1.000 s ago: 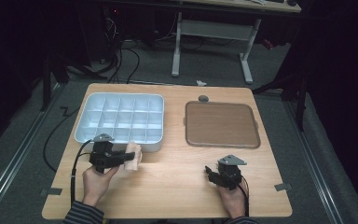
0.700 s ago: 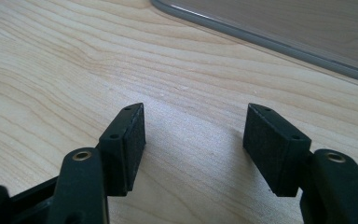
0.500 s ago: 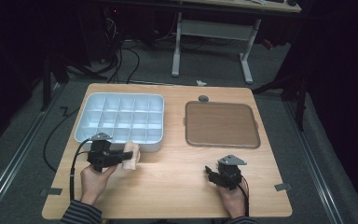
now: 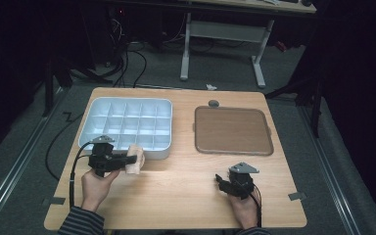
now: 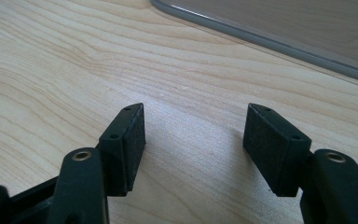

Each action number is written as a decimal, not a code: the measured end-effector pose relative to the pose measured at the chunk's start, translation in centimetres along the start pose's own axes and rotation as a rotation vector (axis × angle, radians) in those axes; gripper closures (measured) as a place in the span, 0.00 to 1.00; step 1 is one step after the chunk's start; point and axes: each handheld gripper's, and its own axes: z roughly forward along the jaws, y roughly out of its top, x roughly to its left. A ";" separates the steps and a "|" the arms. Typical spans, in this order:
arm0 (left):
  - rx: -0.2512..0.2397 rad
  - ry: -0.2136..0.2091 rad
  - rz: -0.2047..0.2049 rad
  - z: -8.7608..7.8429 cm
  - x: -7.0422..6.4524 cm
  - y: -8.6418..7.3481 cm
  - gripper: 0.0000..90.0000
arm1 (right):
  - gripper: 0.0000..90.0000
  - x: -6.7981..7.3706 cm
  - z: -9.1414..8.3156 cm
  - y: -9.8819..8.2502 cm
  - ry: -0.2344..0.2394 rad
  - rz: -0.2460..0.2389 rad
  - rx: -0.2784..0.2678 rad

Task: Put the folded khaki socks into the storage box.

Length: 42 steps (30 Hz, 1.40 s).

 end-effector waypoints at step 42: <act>-0.024 0.037 0.003 -1.8 1.5 3.1 0.80 | 0.43 0.0 0.0 0.0 -0.001 -0.001 0.000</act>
